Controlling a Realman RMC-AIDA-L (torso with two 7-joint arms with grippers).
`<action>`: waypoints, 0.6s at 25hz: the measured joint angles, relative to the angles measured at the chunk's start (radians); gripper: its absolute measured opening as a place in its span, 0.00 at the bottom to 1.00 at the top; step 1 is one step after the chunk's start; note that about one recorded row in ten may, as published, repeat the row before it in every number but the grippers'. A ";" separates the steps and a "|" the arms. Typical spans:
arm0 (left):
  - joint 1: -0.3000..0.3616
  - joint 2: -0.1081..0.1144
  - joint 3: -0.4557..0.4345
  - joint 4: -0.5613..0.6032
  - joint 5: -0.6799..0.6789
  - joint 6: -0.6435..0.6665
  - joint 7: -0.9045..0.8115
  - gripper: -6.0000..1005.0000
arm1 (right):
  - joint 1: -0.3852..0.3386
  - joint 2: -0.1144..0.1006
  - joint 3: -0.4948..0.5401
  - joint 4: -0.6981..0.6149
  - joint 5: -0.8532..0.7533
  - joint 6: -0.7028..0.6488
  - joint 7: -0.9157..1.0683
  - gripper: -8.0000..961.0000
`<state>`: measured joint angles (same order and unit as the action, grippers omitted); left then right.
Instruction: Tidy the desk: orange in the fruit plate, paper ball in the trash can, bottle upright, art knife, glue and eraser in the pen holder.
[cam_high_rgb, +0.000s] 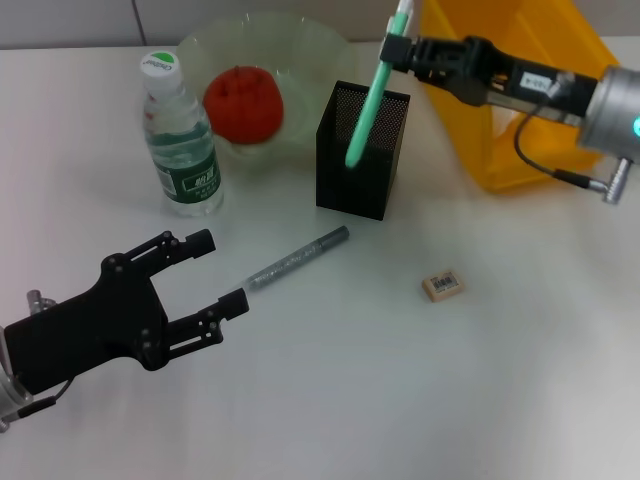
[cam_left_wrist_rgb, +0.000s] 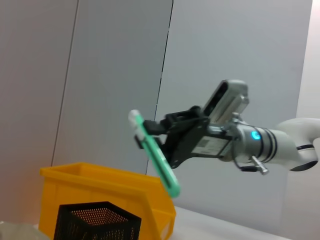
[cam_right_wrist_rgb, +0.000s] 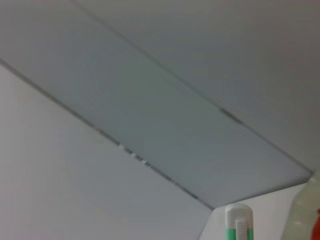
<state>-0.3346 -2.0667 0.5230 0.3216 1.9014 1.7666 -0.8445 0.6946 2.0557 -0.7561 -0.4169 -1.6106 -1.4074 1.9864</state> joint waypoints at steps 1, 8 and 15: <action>0.001 0.000 0.000 -0.001 -0.001 0.001 0.000 0.78 | 0.007 0.003 0.000 0.000 0.000 0.021 0.010 0.24; -0.003 -0.003 0.000 -0.020 -0.002 0.001 0.005 0.78 | 0.028 0.017 0.003 -0.001 0.014 0.140 0.031 0.25; -0.002 -0.002 0.000 -0.032 -0.013 -0.001 0.009 0.78 | 0.033 0.018 0.001 -0.012 0.034 0.227 -0.022 0.26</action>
<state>-0.3370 -2.0691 0.5231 0.2898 1.8886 1.7658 -0.8352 0.7280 2.0740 -0.7555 -0.4288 -1.5766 -1.1804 1.9639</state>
